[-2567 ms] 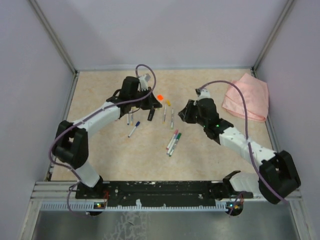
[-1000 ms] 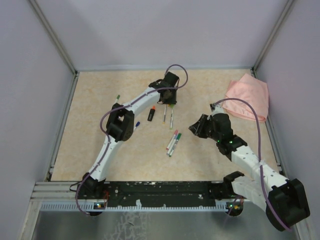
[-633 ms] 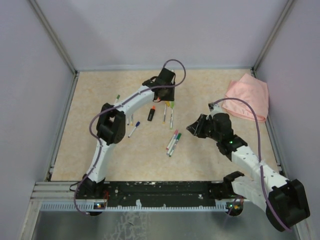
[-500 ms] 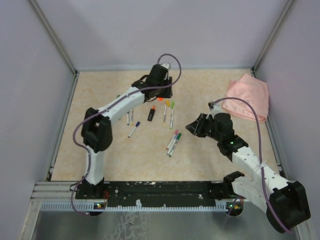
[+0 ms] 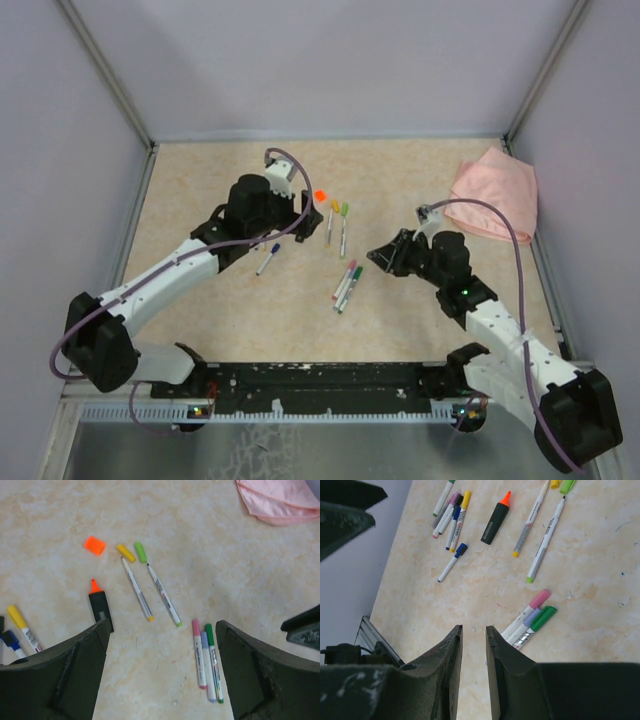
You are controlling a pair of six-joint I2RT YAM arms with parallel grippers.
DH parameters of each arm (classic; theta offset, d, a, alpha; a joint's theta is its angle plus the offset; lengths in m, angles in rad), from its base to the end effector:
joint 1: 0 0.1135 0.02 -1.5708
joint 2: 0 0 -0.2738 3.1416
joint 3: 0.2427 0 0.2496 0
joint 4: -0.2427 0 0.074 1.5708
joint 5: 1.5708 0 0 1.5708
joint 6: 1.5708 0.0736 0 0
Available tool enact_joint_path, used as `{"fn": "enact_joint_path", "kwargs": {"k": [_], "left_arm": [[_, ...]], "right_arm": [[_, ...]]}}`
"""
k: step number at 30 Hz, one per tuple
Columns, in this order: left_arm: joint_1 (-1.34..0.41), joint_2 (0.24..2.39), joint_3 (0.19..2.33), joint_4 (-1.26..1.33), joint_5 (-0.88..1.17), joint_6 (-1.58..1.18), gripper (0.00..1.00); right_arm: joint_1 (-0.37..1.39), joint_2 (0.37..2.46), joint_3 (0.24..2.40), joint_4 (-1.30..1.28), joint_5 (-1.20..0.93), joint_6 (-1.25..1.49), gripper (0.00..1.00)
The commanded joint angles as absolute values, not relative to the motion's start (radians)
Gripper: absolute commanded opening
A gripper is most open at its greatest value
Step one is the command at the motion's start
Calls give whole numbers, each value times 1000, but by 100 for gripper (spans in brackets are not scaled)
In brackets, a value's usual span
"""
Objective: Open the pen caps
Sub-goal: Place the pen cap at the center of the board, then pick up the pen from the center of the board.
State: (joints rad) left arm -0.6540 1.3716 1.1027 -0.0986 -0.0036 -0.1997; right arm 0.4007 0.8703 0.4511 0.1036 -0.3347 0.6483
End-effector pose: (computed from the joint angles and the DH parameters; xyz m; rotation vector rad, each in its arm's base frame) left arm 0.2804 -0.2146 0.3223 0.4435 1.9298 -0.5596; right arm 0.1984 0.1103 0.2345 0.0037 2.0029 1.0129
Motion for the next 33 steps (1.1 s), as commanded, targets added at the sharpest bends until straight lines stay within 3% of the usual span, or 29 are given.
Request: {"fn": "enact_joint_path", "kwargs": {"k": [1,8,13,19,26,33], "left_arm": [[-647,1291,973,-29,152,-199,90],[-647,1303,866,-58,319,-260,85],[-657,1431,919,-156,382,-287,75],[-745,1600,1015,-271,295,-254,61],[-874,1759,1151,-397,139,-242,52],[-898,1849,1237,-452,98,-238,43]], "right_arm": [[391,841,431,186,-333,672,26],[391,833,393,189,-287,687,26],[391,849,377,172,-246,709,26],[391,872,370,148,-210,731,26],[390,874,363,124,-195,738,26],[383,874,371,109,-194,724,26]]}}
